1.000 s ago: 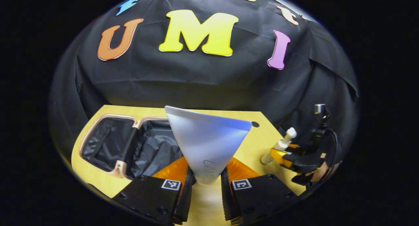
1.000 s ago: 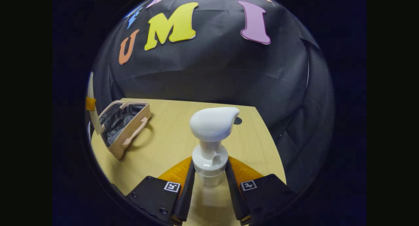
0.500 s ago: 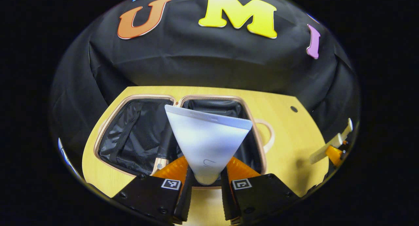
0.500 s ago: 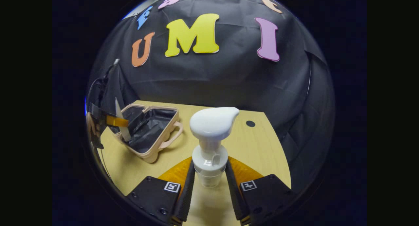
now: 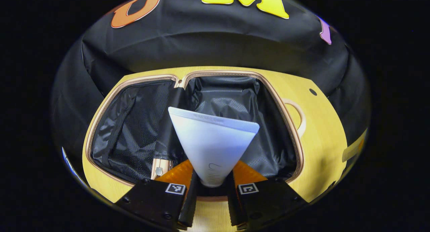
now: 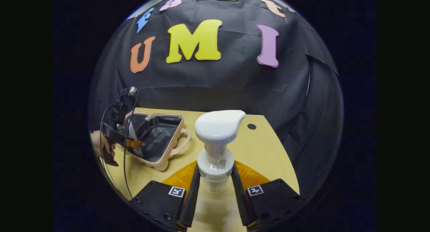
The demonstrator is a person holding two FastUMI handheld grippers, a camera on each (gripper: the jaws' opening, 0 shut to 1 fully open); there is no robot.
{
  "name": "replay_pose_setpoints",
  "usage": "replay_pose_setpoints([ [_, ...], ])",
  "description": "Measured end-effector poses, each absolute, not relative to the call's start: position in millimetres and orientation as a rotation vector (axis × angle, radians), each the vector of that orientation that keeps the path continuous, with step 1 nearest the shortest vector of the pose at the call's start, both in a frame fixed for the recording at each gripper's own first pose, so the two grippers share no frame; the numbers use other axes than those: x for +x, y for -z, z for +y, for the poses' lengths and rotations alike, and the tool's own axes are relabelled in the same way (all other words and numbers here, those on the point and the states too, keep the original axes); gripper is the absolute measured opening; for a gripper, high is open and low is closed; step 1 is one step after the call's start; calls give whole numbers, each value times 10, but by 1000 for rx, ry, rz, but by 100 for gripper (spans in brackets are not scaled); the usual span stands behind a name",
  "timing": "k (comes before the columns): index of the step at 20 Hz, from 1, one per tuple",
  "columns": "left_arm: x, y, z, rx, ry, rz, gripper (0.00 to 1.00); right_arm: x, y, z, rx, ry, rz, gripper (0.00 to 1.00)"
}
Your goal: First open the suitcase, pack the skin care products into it, and then close the suitcase.
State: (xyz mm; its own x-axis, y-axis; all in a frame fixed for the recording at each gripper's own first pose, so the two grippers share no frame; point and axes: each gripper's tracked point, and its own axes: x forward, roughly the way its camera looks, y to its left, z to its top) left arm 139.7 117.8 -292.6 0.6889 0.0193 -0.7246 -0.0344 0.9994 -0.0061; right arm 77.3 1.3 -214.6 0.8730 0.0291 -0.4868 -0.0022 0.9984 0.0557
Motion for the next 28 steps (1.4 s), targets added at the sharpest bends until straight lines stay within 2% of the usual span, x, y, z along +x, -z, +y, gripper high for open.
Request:
replay_pose_setpoints([
  [15,1873,3176,1204,44,-27,866,42,841,2077,449,-3,-103,534,49],
  [16,1855,3230,1221,38,-35,882,49,832,2087,461,-9,-107,537,49],
  [17,1856,3262,1227,29,-41,891,49,817,2109,478,-16,-112,545,49],
  [18,1841,3317,1231,21,-42,905,42,797,2113,501,-17,-119,550,49],
  [19,1819,3333,1233,13,-44,916,43,784,2121,522,-18,-125,555,49],
  [21,1754,3364,1221,-16,-58,935,48,784,2100,574,-21,-134,557,49],
  [22,1768,3356,1207,-25,-51,924,55,788,2079,603,-24,-140,555,49],
  [23,1777,3340,1207,-31,-46,918,51,790,2060,631,-26,-147,552,49],
  [24,1772,3299,1171,-46,-32,905,52,811,2044,661,-19,-153,553,49],
  [25,1777,3258,1102,-70,-12,888,65,826,2035,710,-6,-163,559,49],
  [26,1774,3196,1056,-95,7,863,57,858,2011,764,0,-175,562,48],
  [28,1757,3074,982,-145,46,811,66,995,1929,873,-8,-191,546,49],
])
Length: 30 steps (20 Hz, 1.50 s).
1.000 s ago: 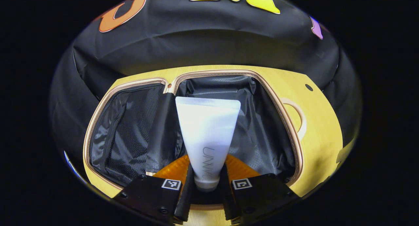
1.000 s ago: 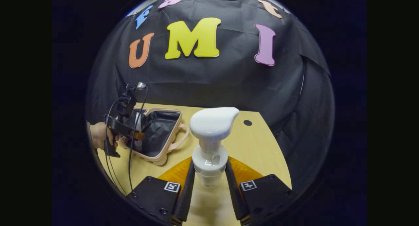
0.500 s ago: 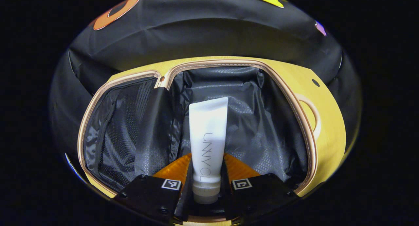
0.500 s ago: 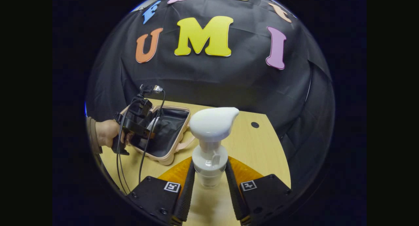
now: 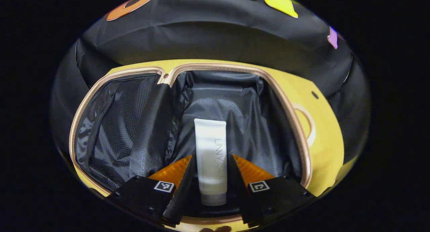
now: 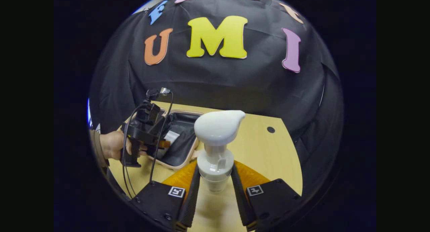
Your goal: First open the suitcase, pack the skin care products into it, and then close the suitcase.
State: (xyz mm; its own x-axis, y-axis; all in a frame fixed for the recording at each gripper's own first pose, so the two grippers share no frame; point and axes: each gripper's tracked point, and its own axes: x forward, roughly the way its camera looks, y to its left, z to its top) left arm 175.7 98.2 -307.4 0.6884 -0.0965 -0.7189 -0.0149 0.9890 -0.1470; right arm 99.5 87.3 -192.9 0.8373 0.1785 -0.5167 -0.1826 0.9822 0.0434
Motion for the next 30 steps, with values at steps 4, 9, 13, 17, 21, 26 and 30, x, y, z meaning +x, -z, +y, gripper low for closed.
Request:
replay_pose_setpoints([
  [4,1617,2737,1020,-196,71,707,93,1283,1763,1267,5,-248,527,49],
  [9,1267,2178,1393,-120,56,520,99,1654,1929,2108,14,-346,568,49],
  [13,992,2003,1733,-74,34,438,98,1753,2410,2481,21,-343,678,49],
  [17,790,1908,2044,-85,4,375,98,1756,2747,2642,6,-320,760,49],
  [21,664,1763,2329,-92,-23,328,97,1734,2899,2781,-17,-321,799,49],
  [26,645,1682,2604,-131,-59,286,97,1963,2885,2865,0,-283,798,49],
  [30,651,1673,2935,-149,-120,275,97,2223,3110,2868,33,-226,880,50],
])
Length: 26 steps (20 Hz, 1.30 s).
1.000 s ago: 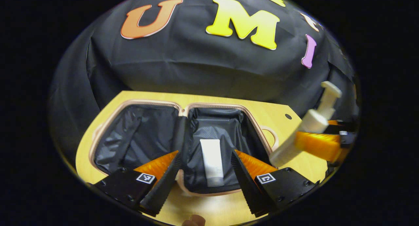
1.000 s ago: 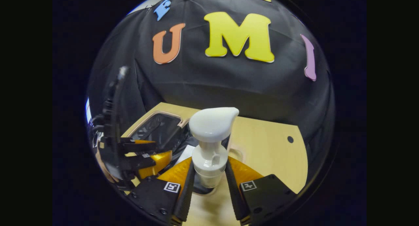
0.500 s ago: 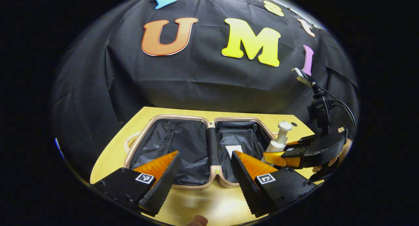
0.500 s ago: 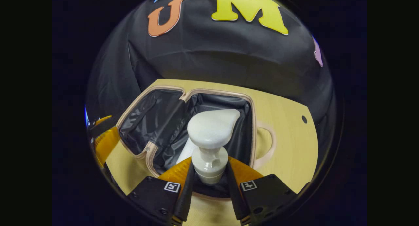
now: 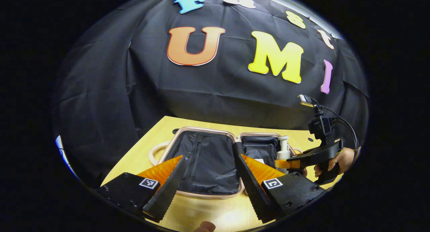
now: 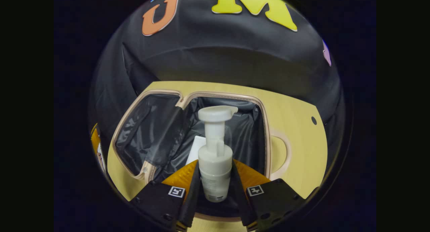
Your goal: First open the suitcase, pack the skin care products into it, and then close the suitcase.
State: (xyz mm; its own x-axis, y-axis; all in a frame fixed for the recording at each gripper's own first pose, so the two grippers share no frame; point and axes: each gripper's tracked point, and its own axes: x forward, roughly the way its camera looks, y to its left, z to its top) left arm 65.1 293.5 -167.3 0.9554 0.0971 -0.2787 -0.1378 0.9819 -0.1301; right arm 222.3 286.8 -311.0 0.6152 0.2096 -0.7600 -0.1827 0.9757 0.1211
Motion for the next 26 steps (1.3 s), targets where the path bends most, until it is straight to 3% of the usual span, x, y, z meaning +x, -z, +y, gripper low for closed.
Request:
replay_pose_setpoints([
  [4,631,1646,3246,-170,-175,260,97,2149,3389,2794,81,-154,988,48],
  [16,636,1865,4199,-380,-329,262,98,2151,3434,2823,36,-137,988,54],
  [17,672,1877,4290,-409,-335,258,97,2149,3354,2859,48,-155,971,55],
  [20,845,1980,4451,-569,-325,271,98,2082,3046,2909,37,-219,904,72],
  [23,954,2279,4544,-763,-312,316,98,2014,2536,2880,-1,-252,753,80],
  [26,1013,2661,4615,-958,-323,371,98,1724,1883,2778,-23,-289,606,80],
])
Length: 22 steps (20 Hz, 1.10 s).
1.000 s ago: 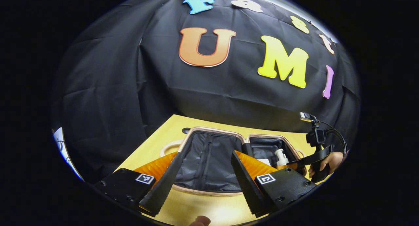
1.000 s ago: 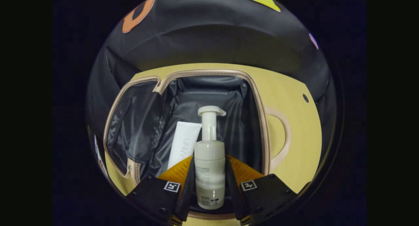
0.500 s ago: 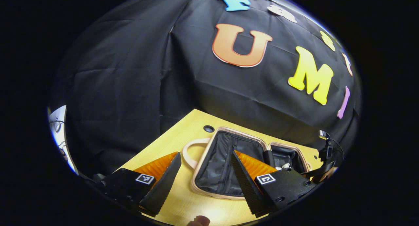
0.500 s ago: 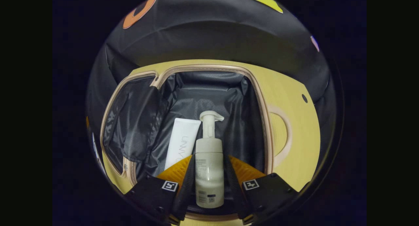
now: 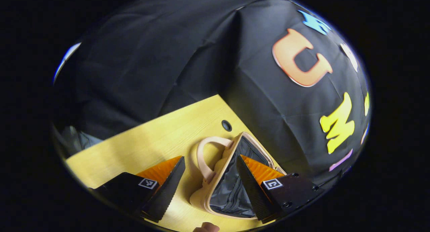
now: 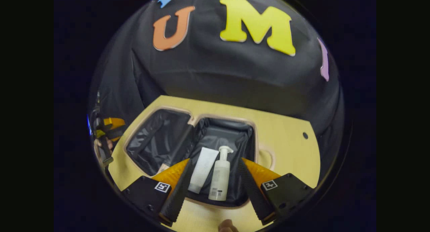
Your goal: First open the suitcase, pack the skin care products into it, and then close the suitcase.
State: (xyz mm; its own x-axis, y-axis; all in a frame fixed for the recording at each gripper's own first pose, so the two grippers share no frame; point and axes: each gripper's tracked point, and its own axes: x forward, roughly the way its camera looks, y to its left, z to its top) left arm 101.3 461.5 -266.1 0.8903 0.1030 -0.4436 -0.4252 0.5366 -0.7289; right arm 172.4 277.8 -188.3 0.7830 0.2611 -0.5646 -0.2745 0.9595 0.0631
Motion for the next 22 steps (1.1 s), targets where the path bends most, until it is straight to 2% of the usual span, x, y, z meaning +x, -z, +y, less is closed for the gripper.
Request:
replay_pose_setpoints([
  [4,1037,2821,4699,-1195,-240,371,98,1169,1280,2468,-42,-314,489,80],
  [7,1047,2858,4774,-1299,-201,337,96,789,1104,2056,-51,-248,468,80],
  [8,1084,2858,4754,-1323,-178,319,100,756,1022,1935,-41,-217,448,80],
  [9,1129,2870,4774,-1340,-186,305,90,708,947,1843,-30,-194,438,77],
  [10,1220,2855,4761,-1365,-185,289,82,634,862,1741,-6,-169,425,80],
  [11,1248,2874,4763,-1366,-197,286,70,609,815,1670,8,-153,418,80],
  [12,1236,2873,4769,-1353,-208,285,77,592,767,1585,15,-133,408,80],
  [13,1253,2892,4745,-1339,-213,287,60,570,729,1525,20,-121,401,77],
  [14,1237,2903,4753,-1311,-230,297,27,550,709,1486,23,-112,396,80],
  [15,1224,2946,4778,-1286,-246,306,27,521,707,1460,28,-113,394,80],
  [17,1241,2921,4800,-1278,-261,307,11,465,719,1388,23,-110,396,80],
  [22,1230,2721,4814,-1218,-304,274,4,347,584,1231,14,-105,358,80],
])
